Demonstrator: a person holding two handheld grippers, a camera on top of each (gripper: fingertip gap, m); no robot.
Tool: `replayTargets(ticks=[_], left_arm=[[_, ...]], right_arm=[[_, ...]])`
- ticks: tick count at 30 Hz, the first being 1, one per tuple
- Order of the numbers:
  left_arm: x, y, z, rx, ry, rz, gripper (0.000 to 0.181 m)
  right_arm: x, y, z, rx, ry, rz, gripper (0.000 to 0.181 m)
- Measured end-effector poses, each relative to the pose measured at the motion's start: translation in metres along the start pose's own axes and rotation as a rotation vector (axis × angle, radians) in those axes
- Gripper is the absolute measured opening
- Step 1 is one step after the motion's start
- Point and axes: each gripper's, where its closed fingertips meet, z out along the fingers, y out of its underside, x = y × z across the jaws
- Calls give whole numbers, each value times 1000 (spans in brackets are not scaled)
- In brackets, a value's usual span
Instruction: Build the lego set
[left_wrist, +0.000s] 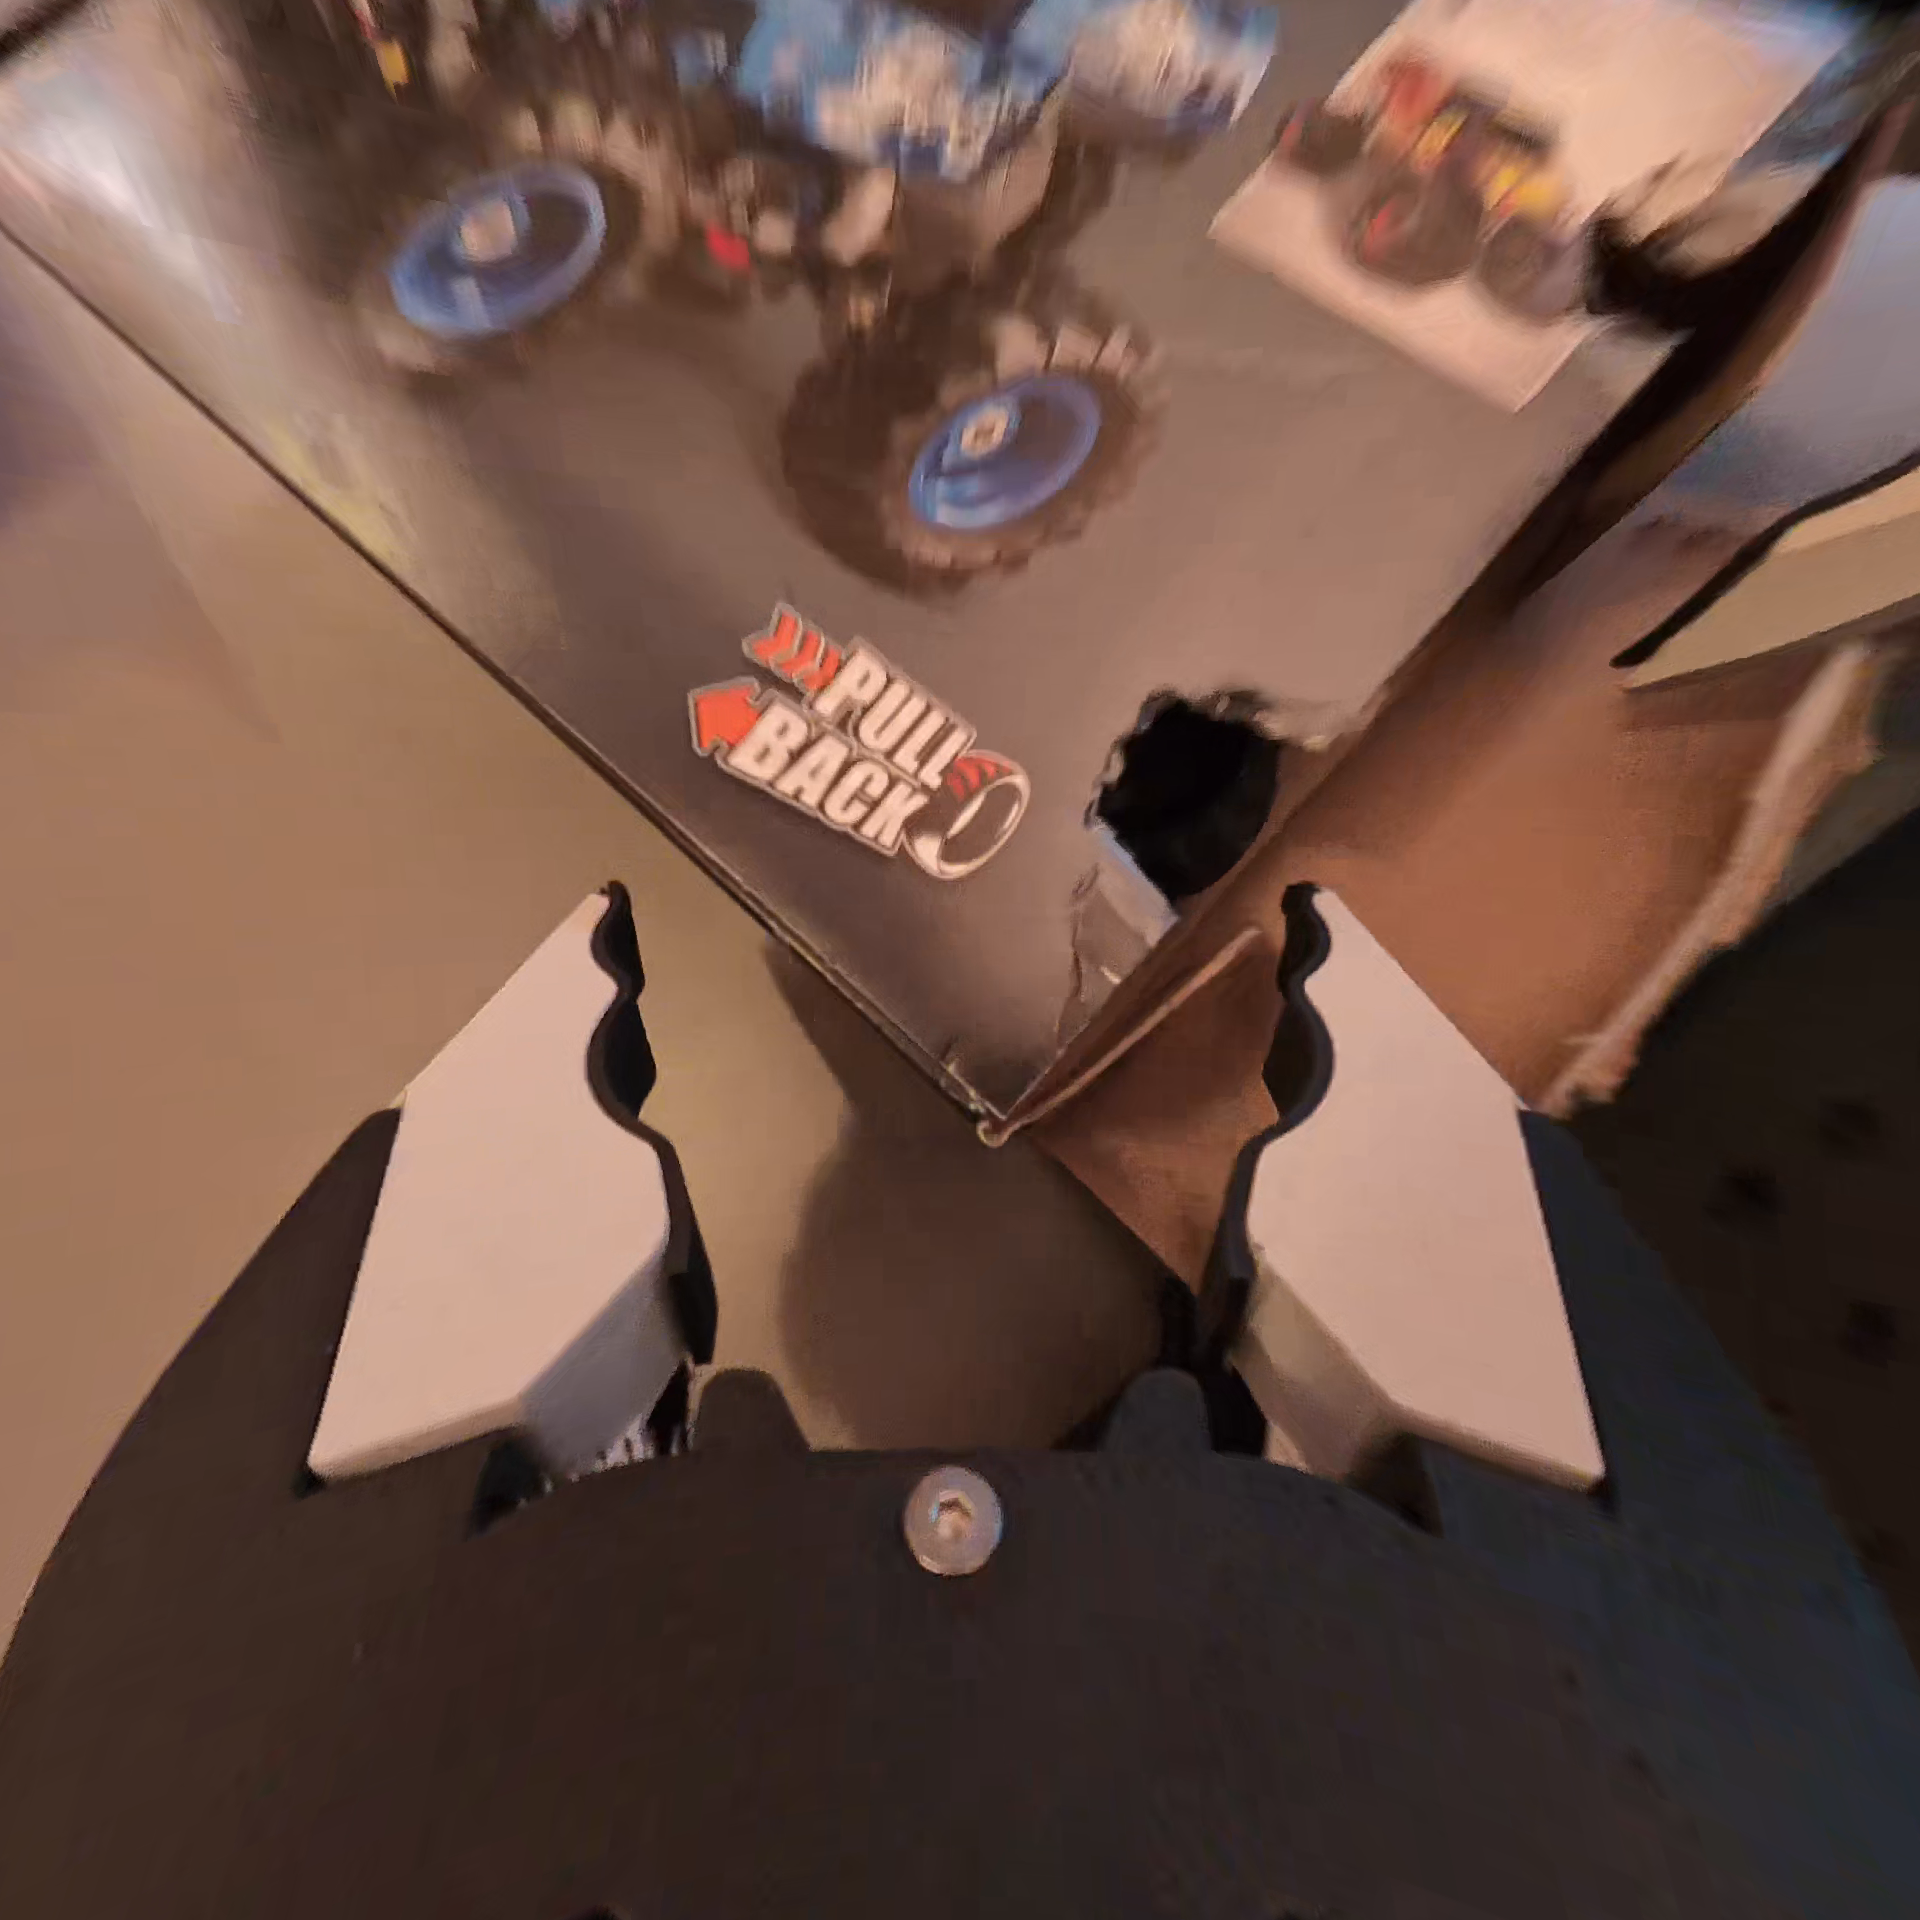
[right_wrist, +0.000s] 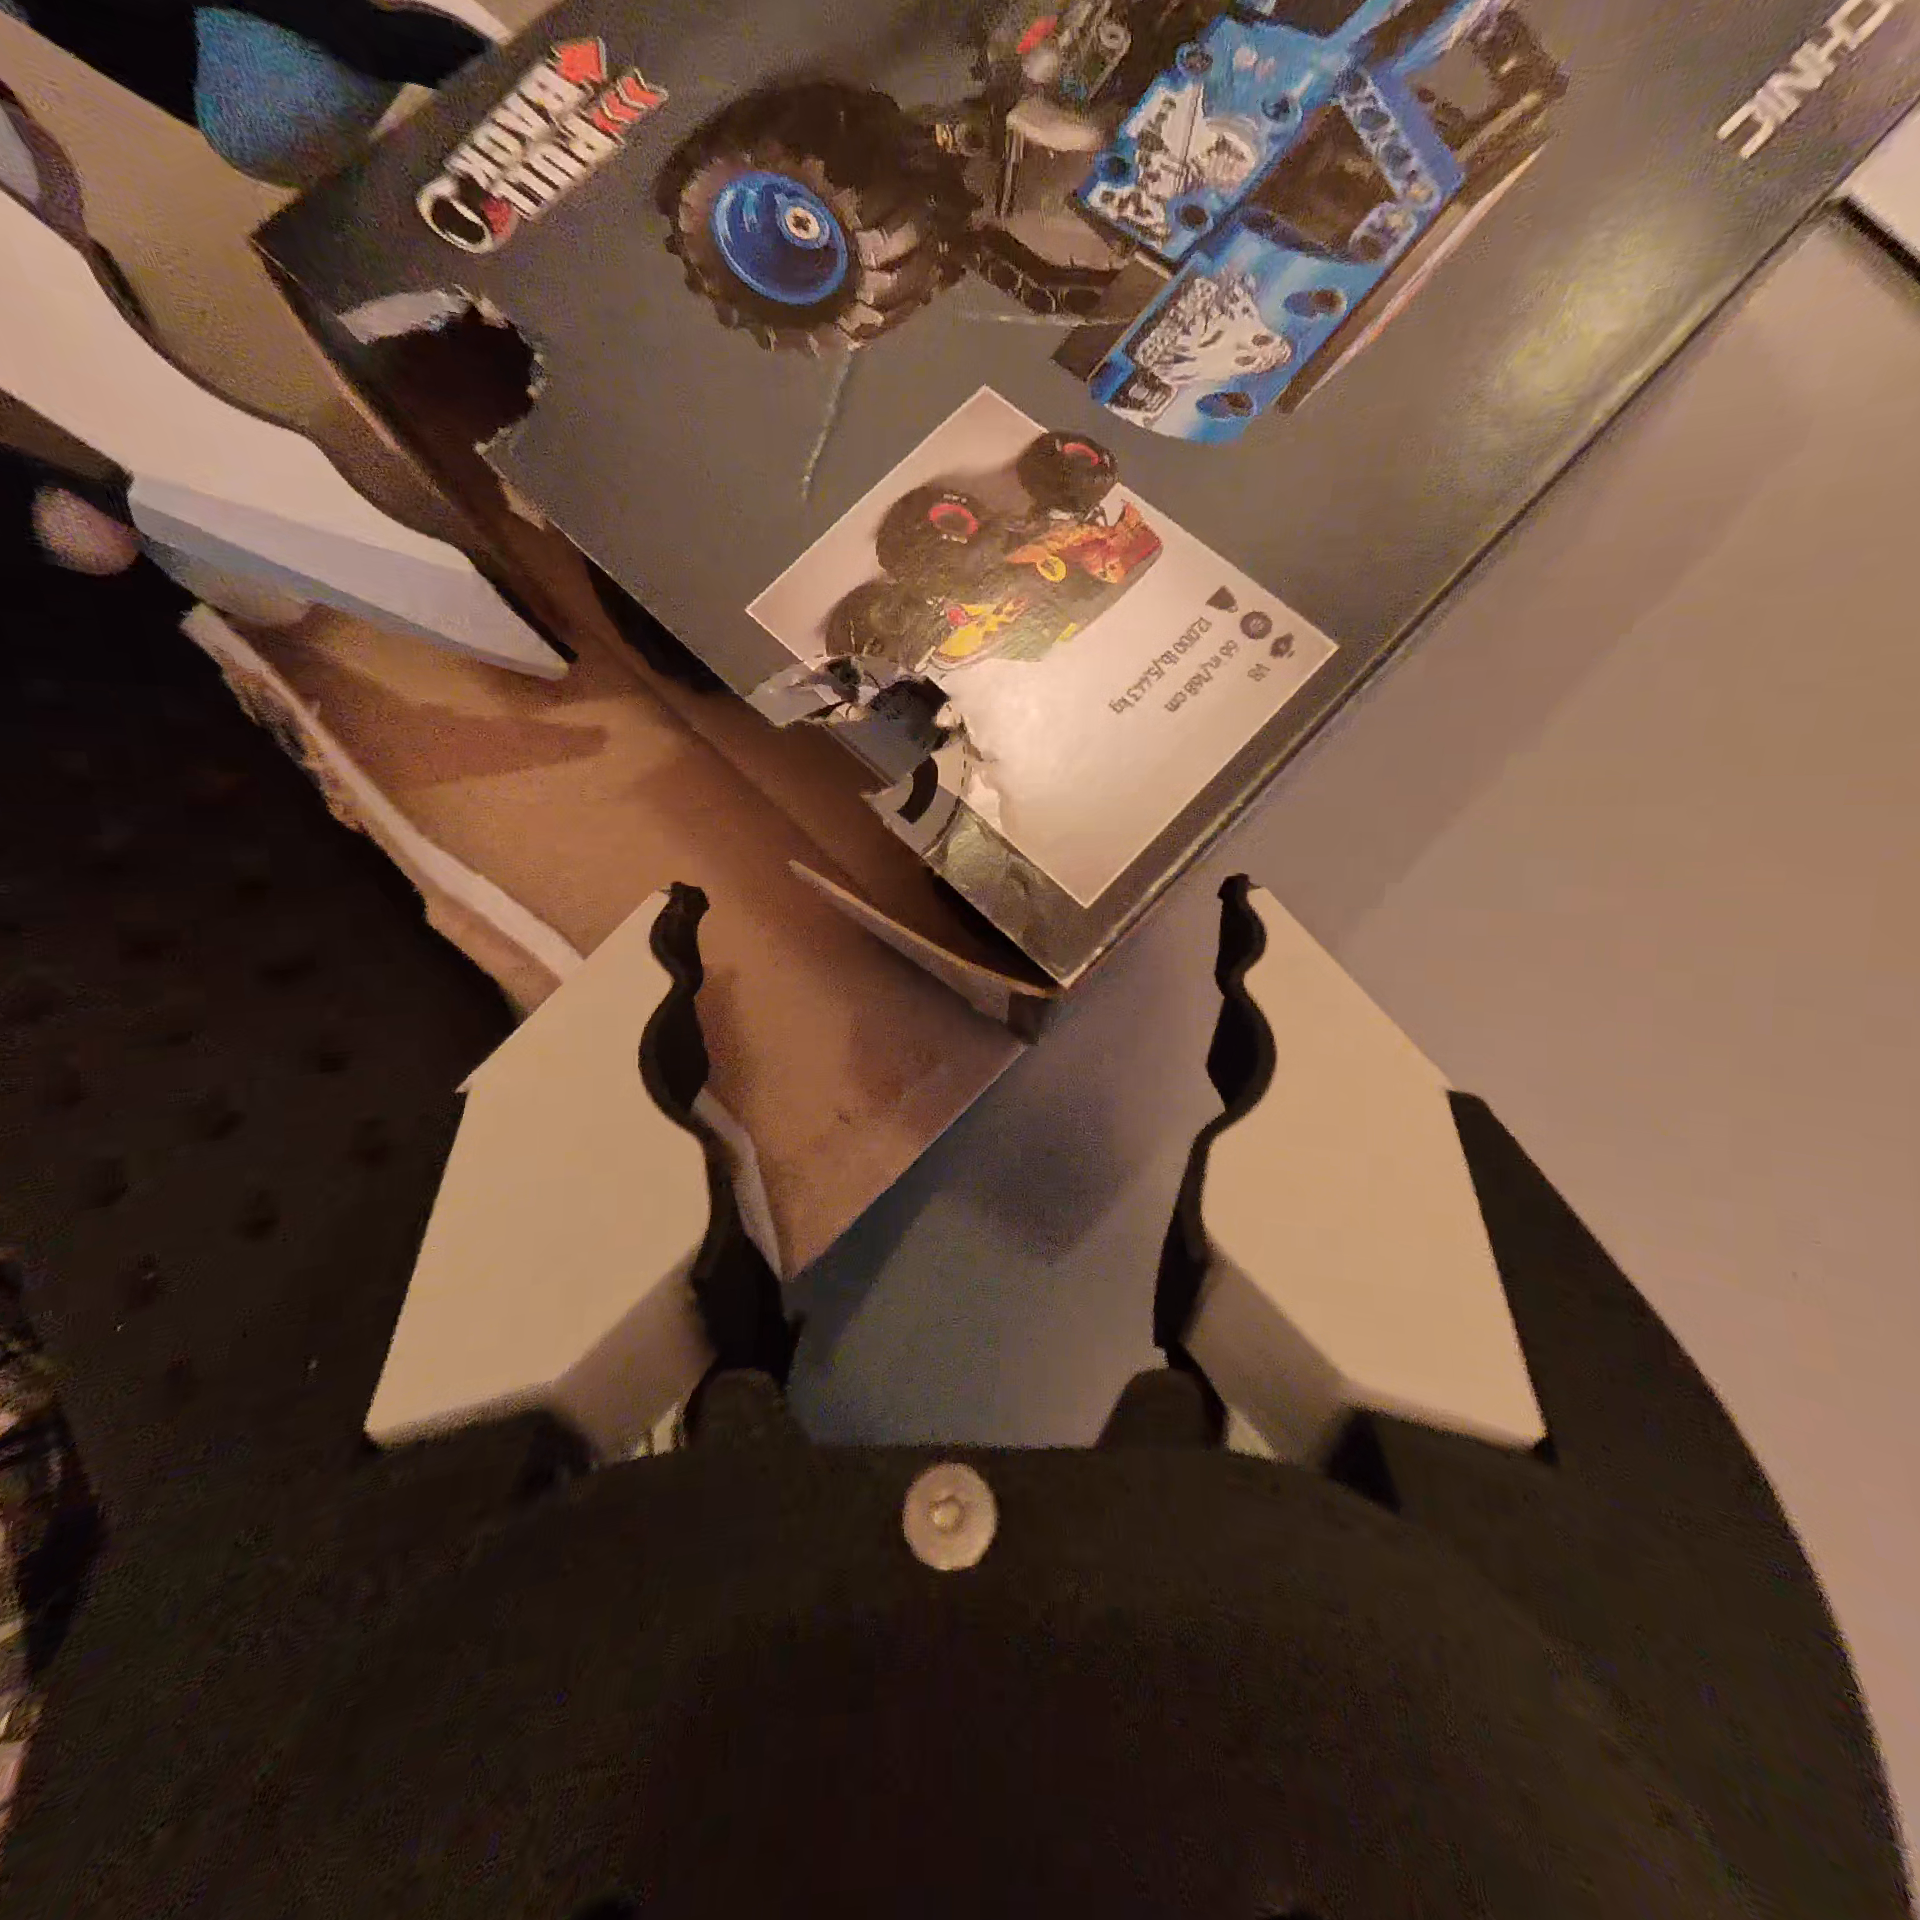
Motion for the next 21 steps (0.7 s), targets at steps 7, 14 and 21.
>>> replayTargets(ticks=[7,14,21], left_arm=[[-4,-1,8,-3,-60,-17,90],[3,3,3,-10,6,37,94],[17,16,-9,-59,198,195,88]], right_arm=[[7,3,16,-65,101,-11,88],[14,3,0,-27,99,-42,57],[15,15,-12,-52,-5,-99,49]])
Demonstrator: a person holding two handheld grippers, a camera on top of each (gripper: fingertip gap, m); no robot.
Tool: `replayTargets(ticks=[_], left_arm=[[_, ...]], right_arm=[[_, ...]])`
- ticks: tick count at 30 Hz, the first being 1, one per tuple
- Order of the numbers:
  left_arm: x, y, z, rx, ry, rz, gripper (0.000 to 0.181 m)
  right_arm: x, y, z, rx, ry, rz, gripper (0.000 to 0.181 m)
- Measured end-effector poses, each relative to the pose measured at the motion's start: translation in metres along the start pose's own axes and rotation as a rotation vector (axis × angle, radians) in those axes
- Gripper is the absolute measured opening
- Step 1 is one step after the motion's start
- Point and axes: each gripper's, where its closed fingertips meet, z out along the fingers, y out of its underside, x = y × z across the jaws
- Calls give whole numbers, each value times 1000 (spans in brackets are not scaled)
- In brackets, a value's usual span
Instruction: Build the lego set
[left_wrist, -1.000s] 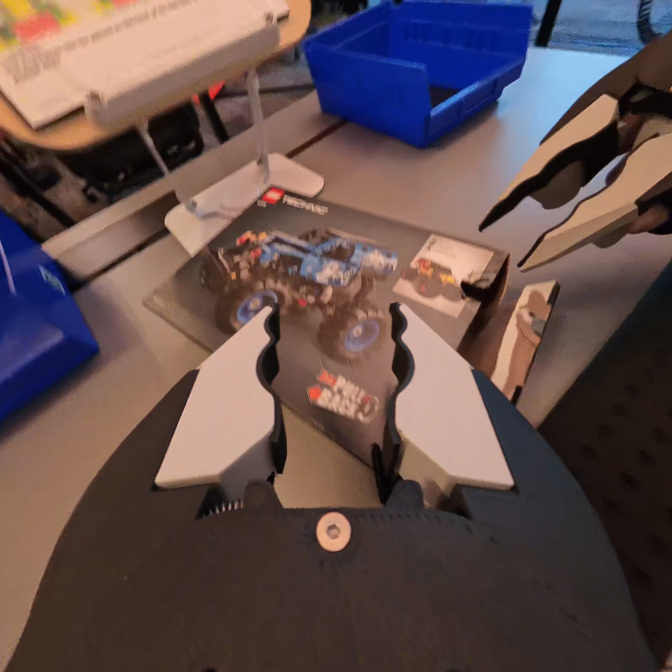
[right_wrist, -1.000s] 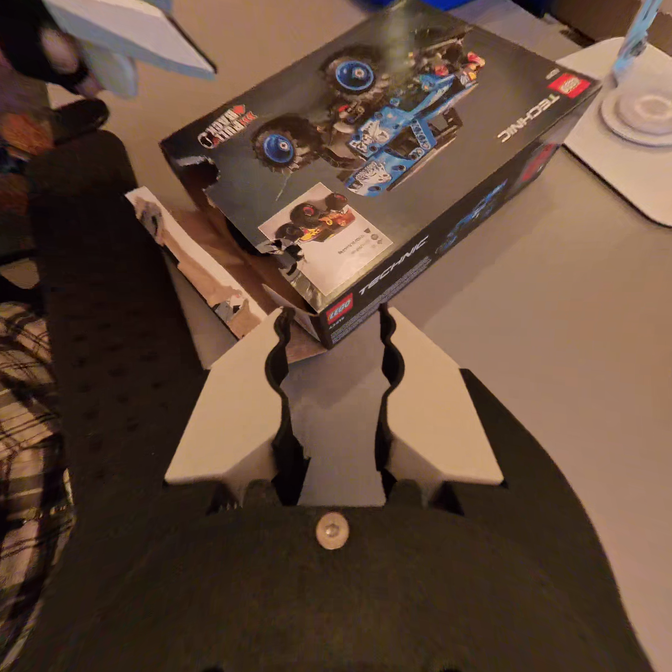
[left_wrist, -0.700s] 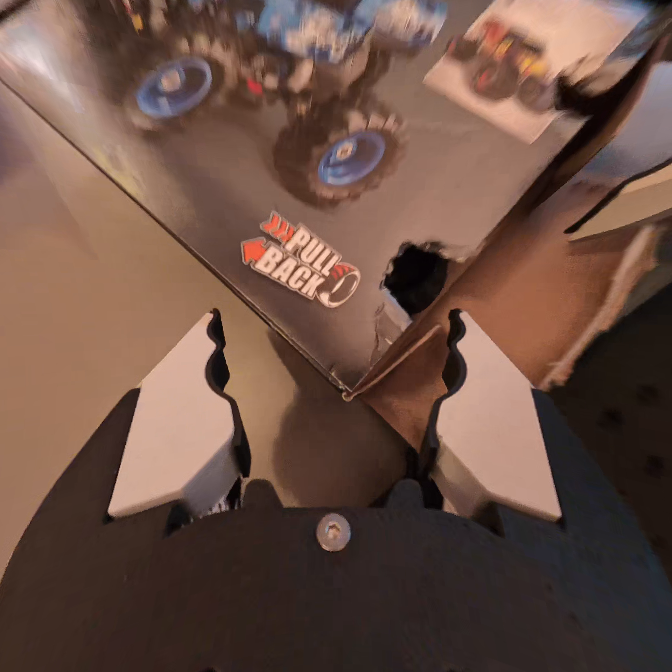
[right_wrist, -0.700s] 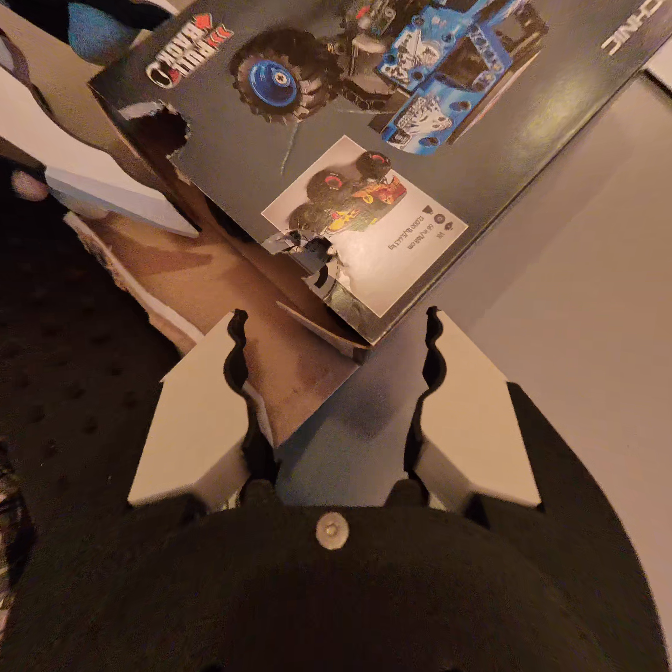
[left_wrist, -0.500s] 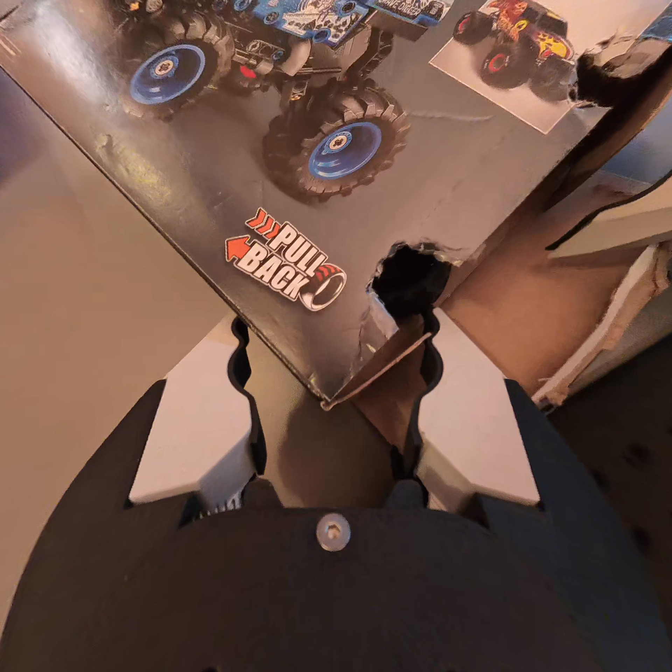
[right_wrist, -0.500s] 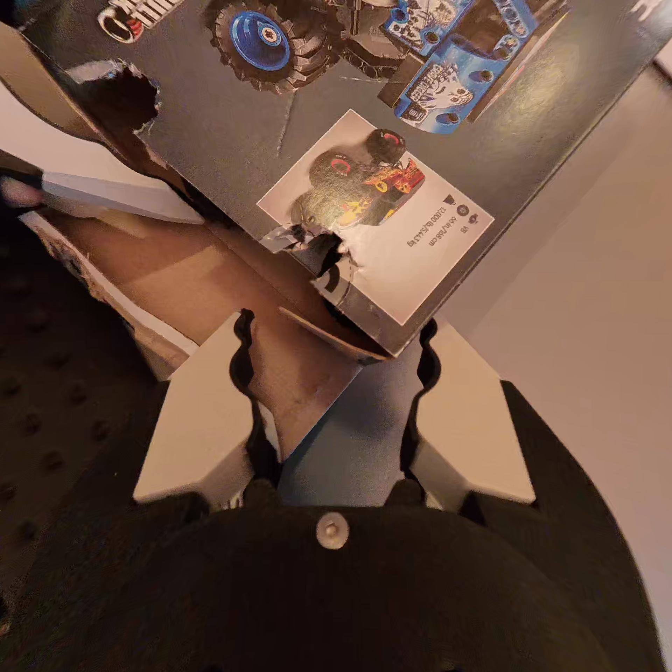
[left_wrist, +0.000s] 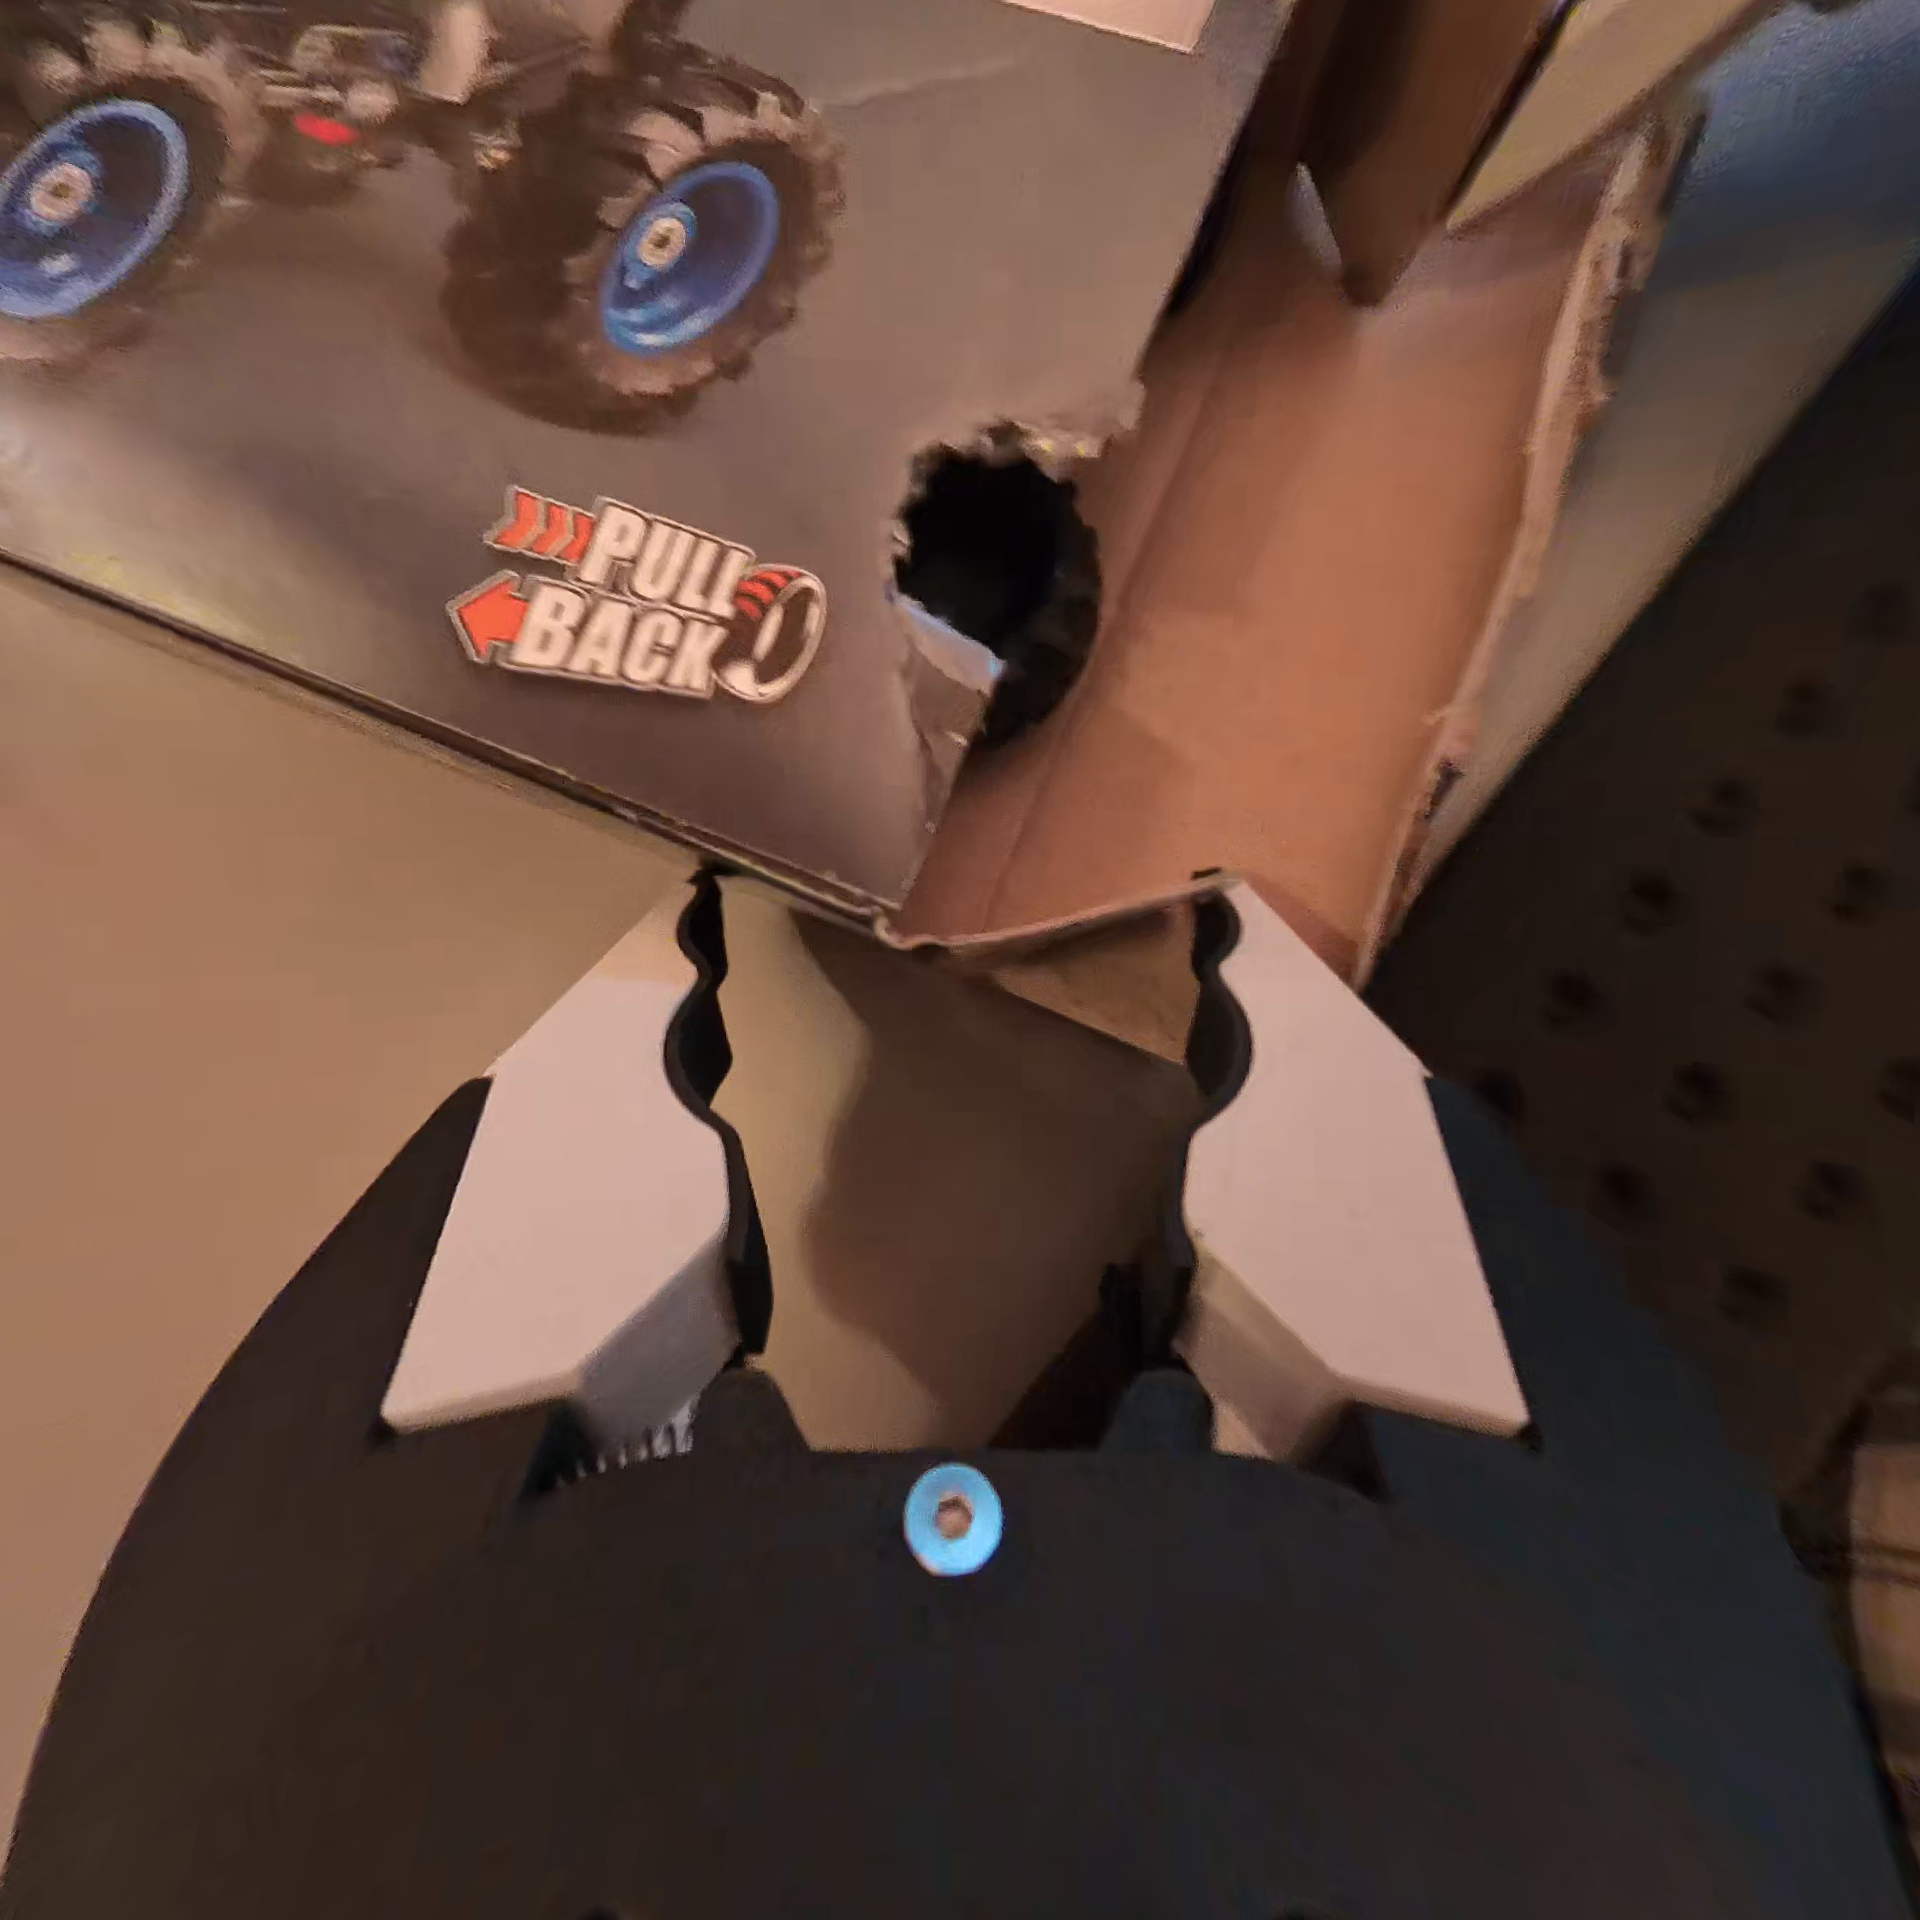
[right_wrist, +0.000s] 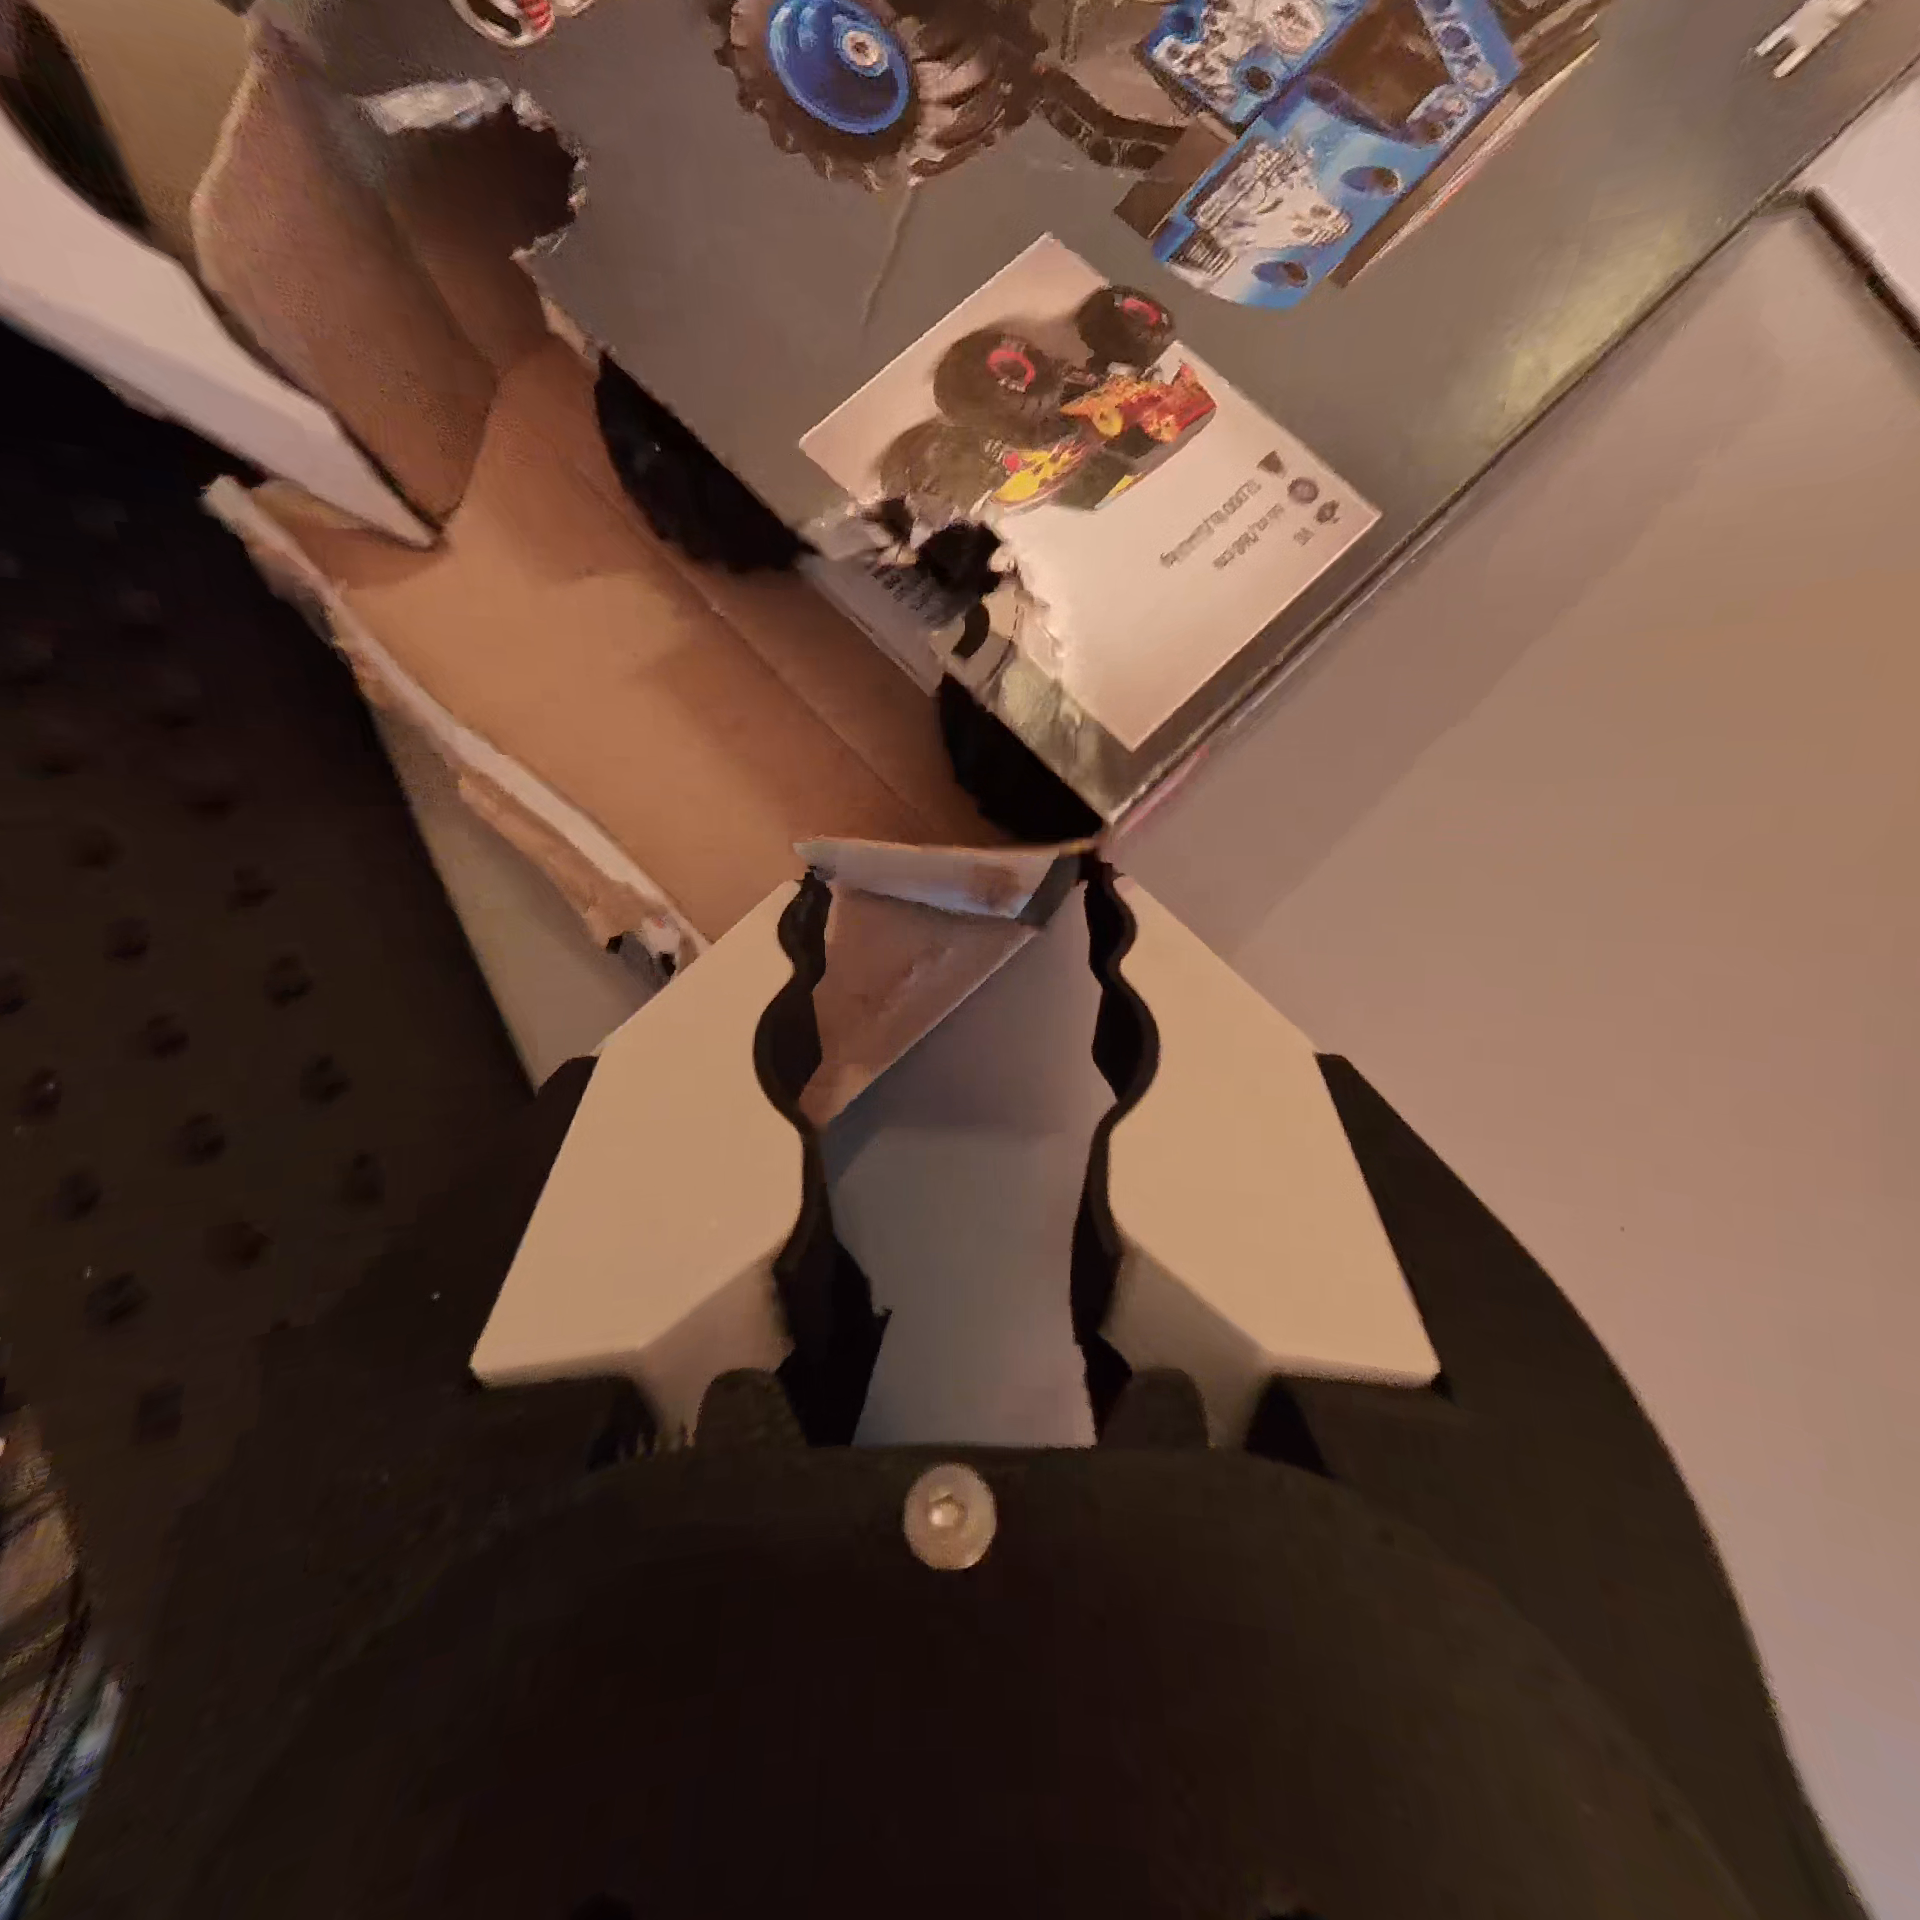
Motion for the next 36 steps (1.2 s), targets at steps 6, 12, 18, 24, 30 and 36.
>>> replayTargets(ticks=[6,12,18,24,30,36], left_arm=[[-20,12,-7,-10,7,-11,74],[-9,-3,-11,74,61,-122,87],[-18,-15,-5,66,-122,-232,91],[-14,-5,-11,40,-90,-176,69],[-24,5,-18,38,-30,-14,22],[-37,7,-17,25,39,48,7]], right_arm=[[18,13,-19,-2,19,-36,6],[-11,-23,-23,111,-56,166,81],[-11,-20,17,35,131,172,92],[-8,-14,10,3,110,115,63],[-2,-3,-2,-16,16,13,30],[12,4,-7,-61,-69,-85,9]])
